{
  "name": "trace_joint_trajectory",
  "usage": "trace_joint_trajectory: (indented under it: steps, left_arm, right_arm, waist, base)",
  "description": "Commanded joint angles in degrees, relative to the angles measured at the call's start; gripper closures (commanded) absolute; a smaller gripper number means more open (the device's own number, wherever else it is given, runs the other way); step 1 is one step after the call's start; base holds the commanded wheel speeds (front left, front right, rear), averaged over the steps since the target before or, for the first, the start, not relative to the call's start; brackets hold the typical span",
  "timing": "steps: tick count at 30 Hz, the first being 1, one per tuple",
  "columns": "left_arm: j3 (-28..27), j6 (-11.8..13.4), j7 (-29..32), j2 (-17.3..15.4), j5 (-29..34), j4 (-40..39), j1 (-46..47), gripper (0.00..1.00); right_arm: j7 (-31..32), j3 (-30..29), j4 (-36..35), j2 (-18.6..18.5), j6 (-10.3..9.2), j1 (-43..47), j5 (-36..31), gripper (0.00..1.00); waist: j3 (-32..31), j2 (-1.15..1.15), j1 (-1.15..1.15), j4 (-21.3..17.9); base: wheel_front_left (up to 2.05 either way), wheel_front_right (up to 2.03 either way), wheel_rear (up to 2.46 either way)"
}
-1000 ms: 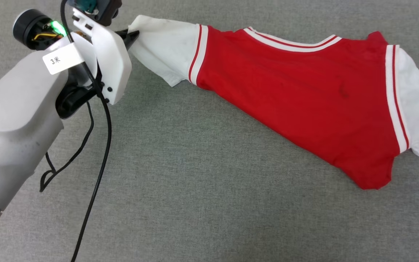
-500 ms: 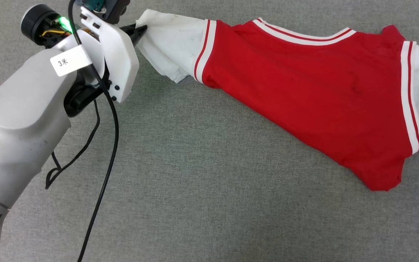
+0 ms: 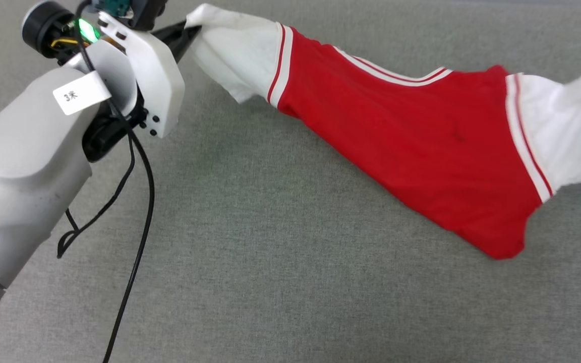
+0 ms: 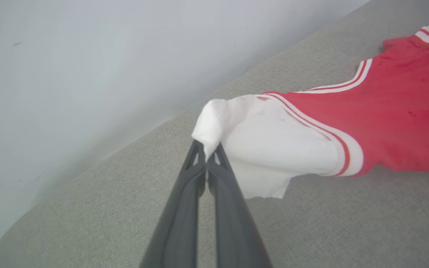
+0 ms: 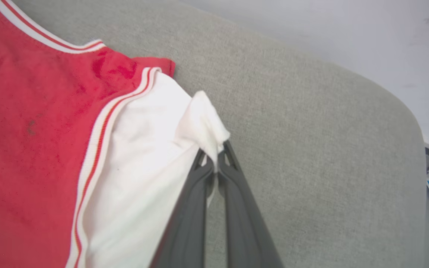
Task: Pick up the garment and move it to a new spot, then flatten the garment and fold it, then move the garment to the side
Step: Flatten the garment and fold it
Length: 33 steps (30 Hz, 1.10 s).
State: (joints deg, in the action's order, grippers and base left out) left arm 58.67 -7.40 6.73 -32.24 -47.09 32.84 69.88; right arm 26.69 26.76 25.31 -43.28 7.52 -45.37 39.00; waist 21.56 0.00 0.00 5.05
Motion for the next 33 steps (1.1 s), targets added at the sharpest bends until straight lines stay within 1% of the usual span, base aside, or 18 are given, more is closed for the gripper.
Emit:
trace_joint_trajectory:
  steps: [1,3,9,16,21,25,30,33]
  left_arm:
    - [-0.68,0.22,-1.42,-0.82,0.39,-0.70,0.76,1.00]
    - [-1.01,0.57,-2.82,-1.39,0.87,-1.90,1.10,1.00]
    - [-2.33,2.26,-5.72,-3.97,2.16,-7.94,1.99,1.00]
    - [-4.82,6.01,-8.51,-6.46,3.03,-16.98,2.47,1.00]
    - [-6.54,8.83,-9.65,-8.22,4.26,-22.80,3.54,1.00]
    - [-7.64,10.40,-9.71,-9.21,4.46,-25.75,4.55,1.00]
    - [-8.73,11.03,-9.13,-9.78,4.62,-26.99,6.54,1.00]
    - [-9.29,10.90,-8.69,-9.00,4.32,-26.51,8.32,1.00]
  right_arm:
    - [-1.95,-0.08,-0.91,-0.42,-0.07,-0.36,0.81,1.00]
    - [-4.52,-0.40,-2.00,-1.41,-0.07,-0.34,0.84,1.00]
    - [-10.62,-2.94,-5.30,-2.06,-0.07,0.06,1.09,1.00]
    - [-14.83,-7.81,-10.32,-0.95,-0.06,0.91,-1.08,1.00]
    - [-15.06,-11.81,-14.26,0.18,-0.07,1.43,-3.08,1.00]
    - [-14.27,-15.37,-17.30,0.76,-0.06,1.37,-4.07,1.00]
    - [-12.61,-18.96,-20.44,0.40,-0.06,-1.03,-5.07,1.00]
    - [-11.02,-20.47,-21.16,0.79,-0.06,-2.94,-5.58,1.00]
  waist:
    - [-2.87,0.00,0.00,-0.77]
    - [-4.40,0.00,0.00,-0.98]
    - [-8.31,0.00,0.00,-1.40]
    - [-12.26,0.00,0.00,-1.19]
    - [-14.64,0.00,0.00,-0.93]
    - [-16.06,0.00,0.00,-0.54]
    - [-16.73,0.00,0.00,0.06]
    - [-16.31,0.00,0.00,0.68]
  base:
    - [0.00,0.00,0.00]
    - [0.00,0.00,0.00]
    - [0.00,0.00,0.00]
    - [0.00,0.00,0.00]
    - [0.00,0.00,0.00]
    - [0.00,0.00,0.00]
    - [0.00,0.00,0.00]
    - [0.00,0.00,0.00]
